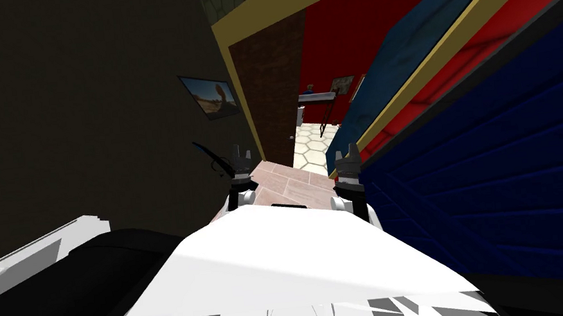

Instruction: Push the door open

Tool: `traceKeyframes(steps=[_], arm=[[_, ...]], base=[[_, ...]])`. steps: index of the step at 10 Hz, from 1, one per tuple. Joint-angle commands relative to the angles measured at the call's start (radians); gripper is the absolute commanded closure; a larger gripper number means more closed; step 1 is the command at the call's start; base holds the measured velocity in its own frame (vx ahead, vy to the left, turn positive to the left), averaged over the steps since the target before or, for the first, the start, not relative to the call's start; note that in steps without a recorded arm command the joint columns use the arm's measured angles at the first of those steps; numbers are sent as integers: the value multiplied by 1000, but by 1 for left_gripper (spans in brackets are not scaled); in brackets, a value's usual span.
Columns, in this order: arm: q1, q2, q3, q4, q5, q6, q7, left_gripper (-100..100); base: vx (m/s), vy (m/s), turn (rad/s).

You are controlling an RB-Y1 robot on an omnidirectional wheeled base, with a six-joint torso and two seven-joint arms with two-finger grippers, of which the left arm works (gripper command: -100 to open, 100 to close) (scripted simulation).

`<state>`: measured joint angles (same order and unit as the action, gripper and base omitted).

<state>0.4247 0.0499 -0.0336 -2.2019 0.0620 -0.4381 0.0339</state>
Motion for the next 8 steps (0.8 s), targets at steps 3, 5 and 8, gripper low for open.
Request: traceKeyframes(steps=[3, 5, 8], arm=[[-25, 9, -3, 74, 1, -20, -5, -100], [-43, 14, -5, 120, 2, -30, -8, -100], [-71, 20, -8, 194, 3, -47, -13, -100]], base=[[86, 2, -26], [82, 0, -30], [100, 0, -33]])
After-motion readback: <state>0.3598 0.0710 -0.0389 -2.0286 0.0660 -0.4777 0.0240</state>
